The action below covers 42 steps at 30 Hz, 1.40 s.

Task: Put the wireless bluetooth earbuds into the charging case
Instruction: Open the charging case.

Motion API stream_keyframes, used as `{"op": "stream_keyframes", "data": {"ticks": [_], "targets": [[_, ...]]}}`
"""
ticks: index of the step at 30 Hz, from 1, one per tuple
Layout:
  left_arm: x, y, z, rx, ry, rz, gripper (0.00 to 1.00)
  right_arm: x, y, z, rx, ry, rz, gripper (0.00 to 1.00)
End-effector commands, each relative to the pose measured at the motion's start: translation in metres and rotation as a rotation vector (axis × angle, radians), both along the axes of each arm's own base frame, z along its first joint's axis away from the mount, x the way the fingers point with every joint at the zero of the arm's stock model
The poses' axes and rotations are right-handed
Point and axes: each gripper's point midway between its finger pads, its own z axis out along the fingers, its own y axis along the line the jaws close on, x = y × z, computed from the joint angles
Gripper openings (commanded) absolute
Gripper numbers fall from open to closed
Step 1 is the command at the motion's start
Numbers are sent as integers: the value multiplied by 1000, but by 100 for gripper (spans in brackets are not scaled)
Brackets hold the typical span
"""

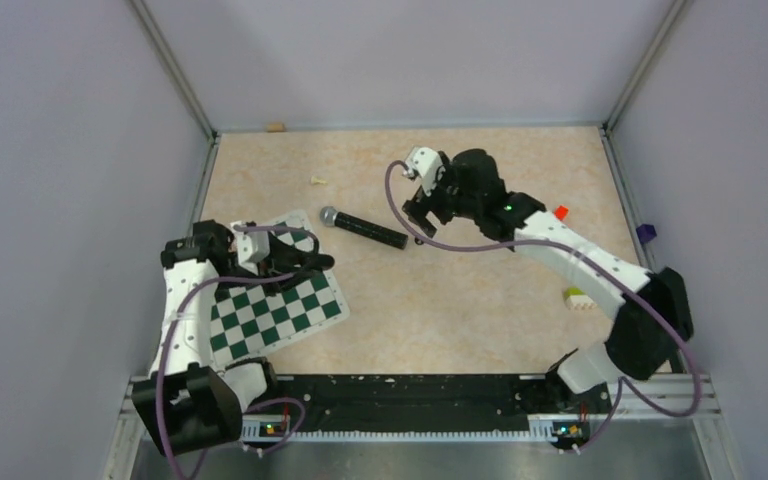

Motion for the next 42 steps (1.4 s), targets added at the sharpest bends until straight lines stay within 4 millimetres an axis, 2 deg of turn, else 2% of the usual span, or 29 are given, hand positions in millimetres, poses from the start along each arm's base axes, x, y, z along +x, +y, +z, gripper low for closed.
{"op": "stream_keyframes", "data": {"ticks": [1,3,6,12,14,19,26,31,34,42], "targets": [[-1,-20,24,-97,-32,-85,0,-59,39,116,361,-53,299,92],[2,-28,20,-99,39,-138,0,-81,47,138,449,-32,388,94],[6,-39,15,-113,103,-194,0,-98,59,143,527,75,446,94],[15,-47,7,-122,183,-235,0,-127,80,120,544,153,531,95],[11,-54,4,-119,203,-269,0,-137,90,109,527,172,561,96],[11,-57,-1,-122,247,-279,0,-155,111,102,535,241,614,97],[8,-58,-5,-117,257,-285,0,-149,134,76,495,261,537,98],[5,-59,-8,-109,261,-294,0,-135,139,63,474,261,444,98],[4,-59,-11,-103,257,-298,0,-126,140,72,492,217,411,98],[3,-60,-14,-96,256,-304,0,-122,130,96,528,187,399,99]]}}
